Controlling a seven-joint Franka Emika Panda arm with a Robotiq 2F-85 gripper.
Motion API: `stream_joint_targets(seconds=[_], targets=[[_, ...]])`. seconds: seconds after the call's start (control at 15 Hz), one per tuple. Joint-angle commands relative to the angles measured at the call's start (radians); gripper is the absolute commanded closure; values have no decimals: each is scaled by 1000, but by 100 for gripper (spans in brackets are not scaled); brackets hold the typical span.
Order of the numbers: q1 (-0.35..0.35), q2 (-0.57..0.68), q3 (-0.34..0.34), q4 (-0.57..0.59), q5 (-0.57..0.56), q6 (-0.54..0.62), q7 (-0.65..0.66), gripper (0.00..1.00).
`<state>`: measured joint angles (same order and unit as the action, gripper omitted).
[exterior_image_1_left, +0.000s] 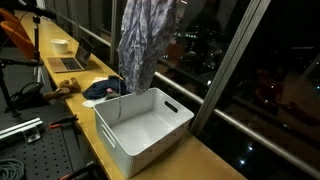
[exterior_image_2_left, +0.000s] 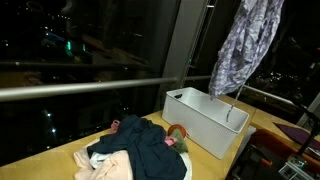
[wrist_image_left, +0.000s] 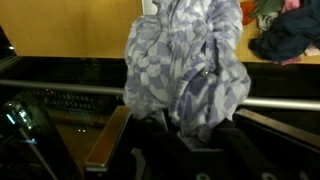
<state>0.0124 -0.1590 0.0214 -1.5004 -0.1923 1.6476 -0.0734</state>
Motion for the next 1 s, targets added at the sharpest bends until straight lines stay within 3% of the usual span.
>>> stream_joint_targets(seconds=[0.0,0.93], targets=[[10,101,8,64,8,5,-23,99],[5,165,-2,-148,22,148,-77,99]])
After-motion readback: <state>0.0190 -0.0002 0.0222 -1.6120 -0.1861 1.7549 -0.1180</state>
